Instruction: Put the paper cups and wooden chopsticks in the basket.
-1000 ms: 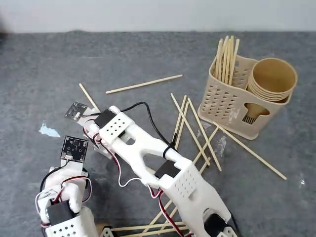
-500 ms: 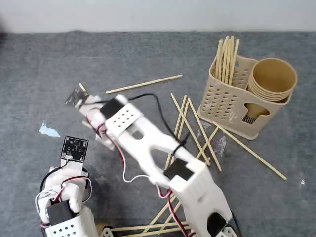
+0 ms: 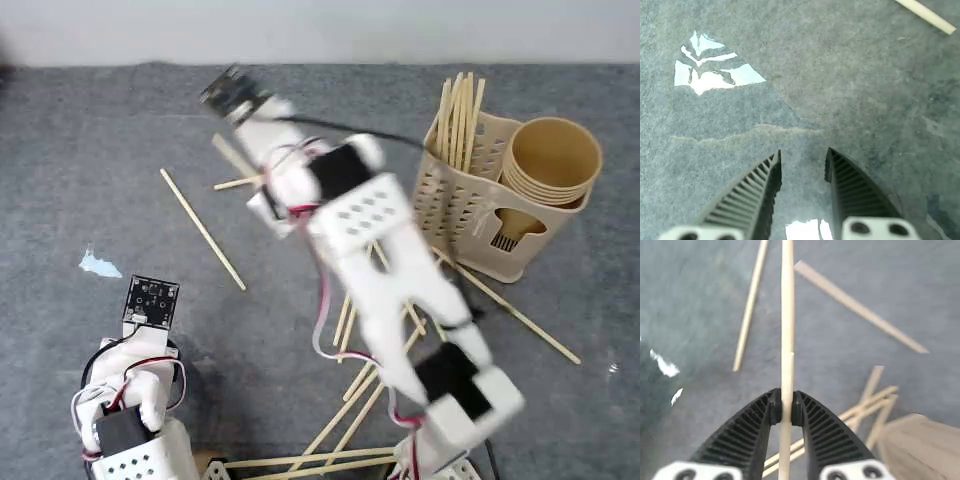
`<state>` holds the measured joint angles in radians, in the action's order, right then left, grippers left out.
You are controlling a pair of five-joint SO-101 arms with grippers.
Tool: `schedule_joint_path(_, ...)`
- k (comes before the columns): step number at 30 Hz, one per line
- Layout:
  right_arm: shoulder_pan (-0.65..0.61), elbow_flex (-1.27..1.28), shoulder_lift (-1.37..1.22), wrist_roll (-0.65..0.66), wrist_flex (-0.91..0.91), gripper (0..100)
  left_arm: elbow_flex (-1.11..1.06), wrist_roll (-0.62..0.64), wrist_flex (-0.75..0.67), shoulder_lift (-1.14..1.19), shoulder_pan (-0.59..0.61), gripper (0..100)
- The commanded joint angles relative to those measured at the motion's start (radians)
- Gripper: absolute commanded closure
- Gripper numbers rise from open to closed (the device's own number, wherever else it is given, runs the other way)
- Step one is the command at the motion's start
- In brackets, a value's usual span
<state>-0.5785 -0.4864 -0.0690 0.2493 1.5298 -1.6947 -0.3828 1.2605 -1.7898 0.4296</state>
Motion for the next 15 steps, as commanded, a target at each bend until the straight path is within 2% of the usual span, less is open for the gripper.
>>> schedule_joint_path(1, 0.065, -0.012, 0.183, 0.014, 0.001, 99.1, 0.012, 0.006, 0.006, -0.008, -0.005, 86)
schedule_joint_path(7, 0.142, -0.012, 0.348, 0.006, -0.107, 99.1, 0.012, 0.006, 0.006, -0.008, -0.005, 86)
schedule_joint_path(13, 0.237, -0.012, 0.432, 0.002, -0.355, 99.1, 0.012, 0.006, 0.006, -0.008, -0.005, 86)
schedule_joint_path(15, 0.271, -0.012, 0.437, -0.041, -0.452, 99.1, 0.012, 0.006, 0.006, -0.008, -0.005, 86)
